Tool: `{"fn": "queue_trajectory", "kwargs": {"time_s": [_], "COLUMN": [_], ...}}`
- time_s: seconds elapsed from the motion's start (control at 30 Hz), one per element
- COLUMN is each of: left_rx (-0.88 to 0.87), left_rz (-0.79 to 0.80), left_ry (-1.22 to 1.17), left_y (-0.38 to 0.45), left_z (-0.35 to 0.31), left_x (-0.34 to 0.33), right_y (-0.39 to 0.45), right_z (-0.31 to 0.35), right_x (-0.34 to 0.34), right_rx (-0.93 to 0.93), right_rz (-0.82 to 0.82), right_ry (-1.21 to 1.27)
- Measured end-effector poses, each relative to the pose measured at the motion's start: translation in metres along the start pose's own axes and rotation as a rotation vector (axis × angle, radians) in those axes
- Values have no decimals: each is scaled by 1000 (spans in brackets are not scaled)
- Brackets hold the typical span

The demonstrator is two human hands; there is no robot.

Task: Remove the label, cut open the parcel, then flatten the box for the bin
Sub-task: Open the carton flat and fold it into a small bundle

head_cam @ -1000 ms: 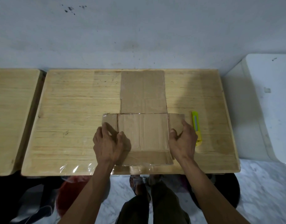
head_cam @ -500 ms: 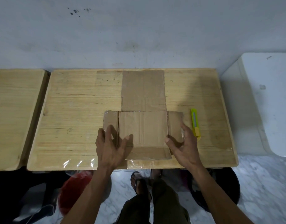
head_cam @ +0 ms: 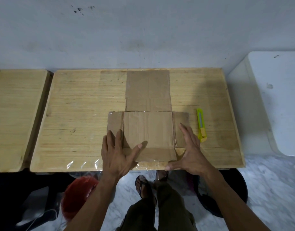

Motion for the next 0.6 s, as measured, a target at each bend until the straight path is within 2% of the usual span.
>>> {"fn": "queue_trajectory", "kwargs": {"time_s": [0.17, 0.33, 0.43, 0.6], "left_rx": [77, 43, 19, 83], "left_rz": [-60, -5, 18, -93], "left_ry": [-91, -23, 41, -42], "left_y": [5, 3, -1, 8], "left_z": [-8, -7, -2, -10], "left_x": [10, 11, 8, 23], "right_y": [5, 4, 3, 8], "right_z": [1, 0, 1, 7], "right_x": [5, 3, 4, 11], "right_rx": [25, 8, 13, 13], "right_rz": [-113, -52, -83, -210], "right_ry": [11, -82, -126, -161]}}
Point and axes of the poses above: each hand's wrist, its own y-axis towards the middle knuckle, its own x-axis out of the back of the hand, z = x × y, the point moved 6 cm from there along y, towards the middle knuckle, and after that the axes turned 8 degrees about z, right-handed, at the moved point
